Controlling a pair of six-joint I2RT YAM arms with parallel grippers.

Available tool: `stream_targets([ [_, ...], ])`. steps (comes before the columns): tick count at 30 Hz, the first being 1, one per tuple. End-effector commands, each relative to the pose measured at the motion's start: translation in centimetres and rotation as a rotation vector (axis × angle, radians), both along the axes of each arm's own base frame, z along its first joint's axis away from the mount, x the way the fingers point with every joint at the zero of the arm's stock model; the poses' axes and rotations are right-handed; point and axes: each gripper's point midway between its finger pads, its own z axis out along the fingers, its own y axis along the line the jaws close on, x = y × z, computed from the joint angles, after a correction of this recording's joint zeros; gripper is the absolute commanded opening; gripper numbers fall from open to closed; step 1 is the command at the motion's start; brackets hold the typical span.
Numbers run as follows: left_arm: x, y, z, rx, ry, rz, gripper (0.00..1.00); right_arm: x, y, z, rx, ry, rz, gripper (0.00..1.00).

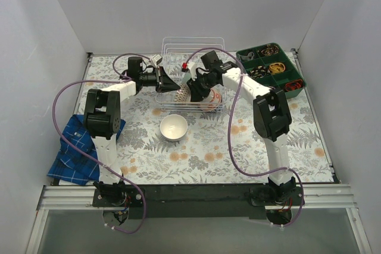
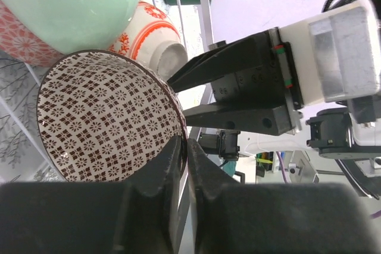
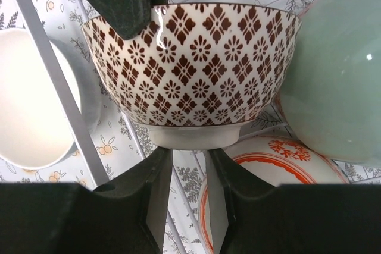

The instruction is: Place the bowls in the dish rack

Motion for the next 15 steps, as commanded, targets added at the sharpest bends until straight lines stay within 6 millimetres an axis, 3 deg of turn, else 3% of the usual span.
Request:
stream_targets([
  [1,1.0,1.9,-0.3,0.047,0.0,0.05,0.18,1.3,3.6,4.5,0.115,-0.093,0.03,0.36],
  [4,1.7,3.2,0.7,0.054,-0.04,0.078,0.32,1.3,4.7,5.5,0.139,-0.116,0.048,0.36],
  [10,3.2,5.5,2.4,0.108,-0.136,0.131,0.43,0.8,6.3,5.9,0.171,-0.114,0.069,0.36],
  [15,4.1,6.2,3.0,0.152,-0.186,0.154,0.48,0.5,7.8,4.9,0.169,-0.11,0.093,0.36],
])
